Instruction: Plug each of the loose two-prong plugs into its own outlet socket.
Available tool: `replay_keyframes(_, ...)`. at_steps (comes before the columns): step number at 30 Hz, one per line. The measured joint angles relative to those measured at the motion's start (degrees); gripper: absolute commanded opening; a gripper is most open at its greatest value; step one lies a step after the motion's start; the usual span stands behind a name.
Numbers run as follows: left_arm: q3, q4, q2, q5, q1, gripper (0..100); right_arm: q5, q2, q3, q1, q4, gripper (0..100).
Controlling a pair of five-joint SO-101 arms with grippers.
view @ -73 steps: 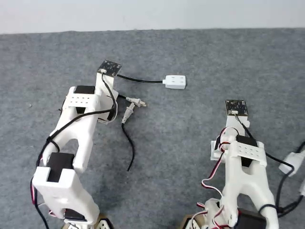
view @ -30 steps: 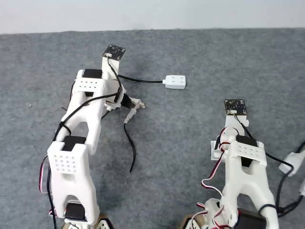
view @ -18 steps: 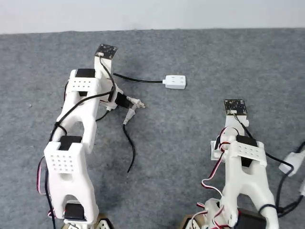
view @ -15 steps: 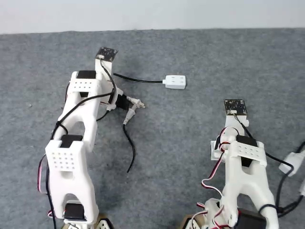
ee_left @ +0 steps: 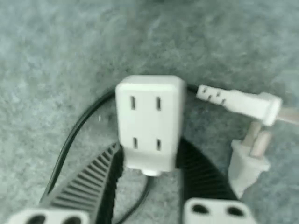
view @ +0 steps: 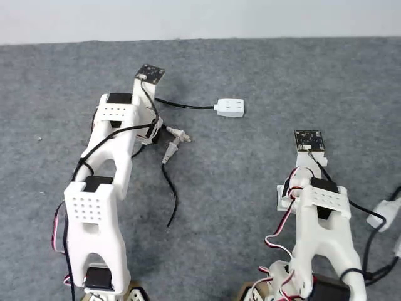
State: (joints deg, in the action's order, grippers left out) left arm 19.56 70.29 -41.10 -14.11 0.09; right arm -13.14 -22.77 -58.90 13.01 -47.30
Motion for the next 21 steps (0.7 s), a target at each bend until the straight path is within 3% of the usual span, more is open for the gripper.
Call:
replay_keyframes(8,0.2,2.4,0.2,0.3,-0.2,1,0.0,0.0,0.0,0.0,0.0,3.6)
replay_keyframes(14,0.2,16.1,6.1,13.5,-0.7,1,0.0,0.0,0.0,0.0,0.0,3.6)
replay_keyframes(17,0.2,25.3,10.1,15.2,-0.4,1,0.0,0.0,0.0,0.0,0.0,3.6)
replay_keyframes(21,-5.6,27.8,14.6,15.8,0.1,1,0.0,0.0,0.0,0.0,0.0,3.6)
